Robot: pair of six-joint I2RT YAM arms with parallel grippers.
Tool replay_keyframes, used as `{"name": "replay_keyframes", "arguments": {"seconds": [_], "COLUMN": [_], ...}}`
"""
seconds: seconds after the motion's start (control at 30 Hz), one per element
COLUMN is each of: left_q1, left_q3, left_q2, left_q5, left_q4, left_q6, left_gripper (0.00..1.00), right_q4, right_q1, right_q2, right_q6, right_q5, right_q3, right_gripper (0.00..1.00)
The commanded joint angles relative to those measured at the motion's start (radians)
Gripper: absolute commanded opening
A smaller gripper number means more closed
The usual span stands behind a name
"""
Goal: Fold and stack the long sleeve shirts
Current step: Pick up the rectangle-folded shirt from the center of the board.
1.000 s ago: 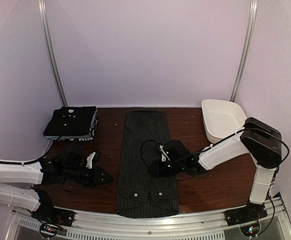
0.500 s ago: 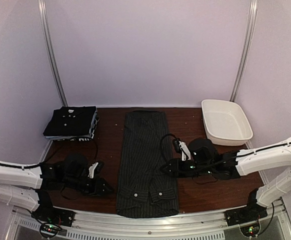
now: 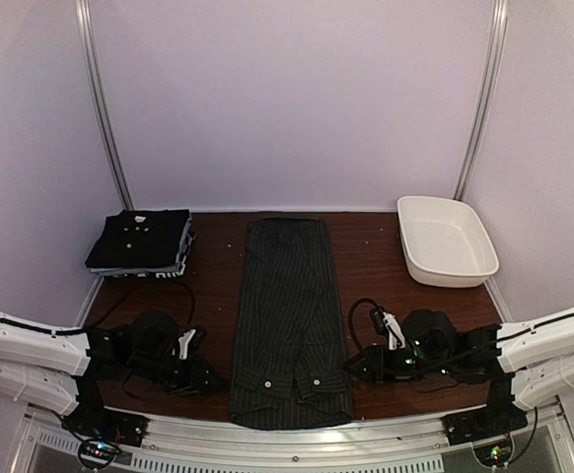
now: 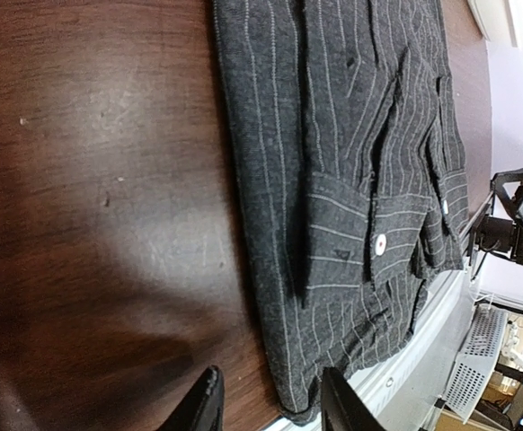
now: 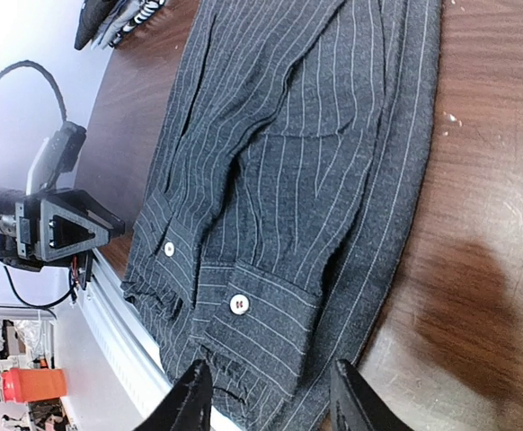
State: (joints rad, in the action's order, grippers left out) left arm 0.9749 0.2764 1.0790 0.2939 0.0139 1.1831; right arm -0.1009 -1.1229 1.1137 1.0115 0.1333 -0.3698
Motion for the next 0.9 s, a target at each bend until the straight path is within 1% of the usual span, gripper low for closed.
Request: {"name": "replay_keyframes", "arguments": {"seconds": [0.0, 0.43, 0.63, 0.77, 0.87], "left_q1": [0.008, 0.015, 0.016, 0.016, 0.016], "left_q3": [-0.01, -0.024, -0.025, -0.004, 0.022], "left_q2": [0.007, -0.003, 0.03, 0.106, 0.166], "left_q5": [-0.007, -0.003, 0.004, 0.017, 0.03], "left_q4": [-0.055, -0.064, -0.114, -0.16, -0.188], "left_q6": [0.016, 0.019, 0.021, 0.005, -0.006], "left_gripper": [0.38, 0.42, 0.44, 0.44, 0.45], "right_q4": [-0.074, -0.281, -0.29, -0.274, -0.216], "right_q1": [-0.027, -0.055, -0.058, -0.06, -0.068], "right_q2": [-0.009, 0.109, 0.158, 0.168, 0.152], "right_q6": [0.048, 0.128, 0.128, 0.141, 0.145], "right_q5": [-0.015, 0.009, 0.007, -0.006, -0.038], "right_q3": [0.029, 0.09, 0.072, 0.081, 0.078], "right_gripper": [0.48, 0.5, 0.51, 0.5, 0.5]}}
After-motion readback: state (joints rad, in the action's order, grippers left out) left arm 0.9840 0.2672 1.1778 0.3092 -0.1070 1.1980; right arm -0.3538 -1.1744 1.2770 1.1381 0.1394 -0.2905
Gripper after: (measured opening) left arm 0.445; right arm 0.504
